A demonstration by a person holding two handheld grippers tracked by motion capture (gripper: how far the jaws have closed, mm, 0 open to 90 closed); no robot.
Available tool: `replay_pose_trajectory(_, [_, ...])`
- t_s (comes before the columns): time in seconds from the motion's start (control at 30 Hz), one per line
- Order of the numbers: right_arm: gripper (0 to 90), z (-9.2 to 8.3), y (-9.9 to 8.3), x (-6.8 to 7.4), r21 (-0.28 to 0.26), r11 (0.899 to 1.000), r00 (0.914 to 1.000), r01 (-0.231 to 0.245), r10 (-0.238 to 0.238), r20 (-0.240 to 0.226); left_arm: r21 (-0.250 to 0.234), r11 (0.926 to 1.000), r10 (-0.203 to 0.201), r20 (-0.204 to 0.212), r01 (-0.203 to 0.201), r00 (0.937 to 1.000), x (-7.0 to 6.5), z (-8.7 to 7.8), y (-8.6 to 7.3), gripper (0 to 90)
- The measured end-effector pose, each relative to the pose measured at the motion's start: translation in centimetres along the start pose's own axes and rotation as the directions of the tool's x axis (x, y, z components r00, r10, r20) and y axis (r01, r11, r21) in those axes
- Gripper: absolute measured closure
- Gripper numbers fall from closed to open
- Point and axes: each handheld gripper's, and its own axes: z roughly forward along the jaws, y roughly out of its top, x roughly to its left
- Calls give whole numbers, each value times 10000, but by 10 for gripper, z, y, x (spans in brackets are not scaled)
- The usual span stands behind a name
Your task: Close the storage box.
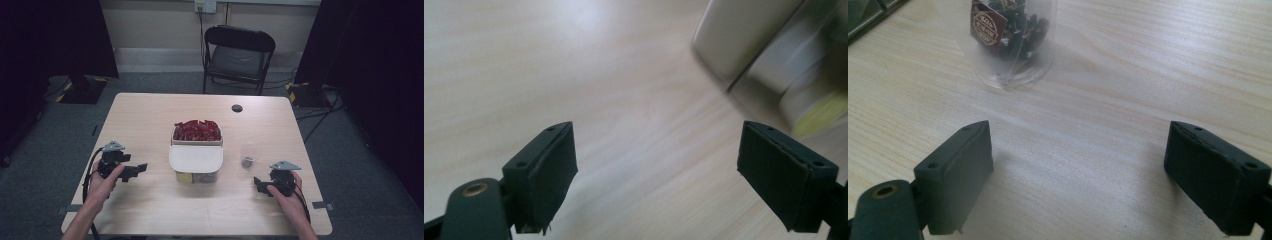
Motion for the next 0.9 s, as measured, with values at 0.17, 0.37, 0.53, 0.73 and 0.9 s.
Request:
replay_pose_trajectory(0.17, [116, 0, 0, 0, -1, 10000, 10000, -3, 3, -4, 386, 9990, 240, -324, -227, 9992, -2, 10, -13, 159])
replay_pose_trajectory(0.37, [117, 0, 0, 0, 0, 10000, 10000, -2, 2, 0, 580, 9980, 276, -705, -235, 9971, -2, 16, -23, 159])
replay_pose_trajectory(0.53, [116, 0, 0, 0, -3, 10000, 10000, -1, 1, -4, 427, 9982, 480, -1443, -422, 9884, -4, 22, -32, 159])
replay_pose_trajectory(0.73, [117, 0, 0, 0, 0, 10000, 10000, 0, 0, -3, -120, 9997, 204, -1729, -228, 9847, -2, 26, -39, 56])
replay_pose_trajectory(0.9, [117, 0, 0, 0, 1, 10000, 10000, 3, -3, 8, -71, 9996, 246, -1796, -263, 9834, -1, 26, -39, 22])
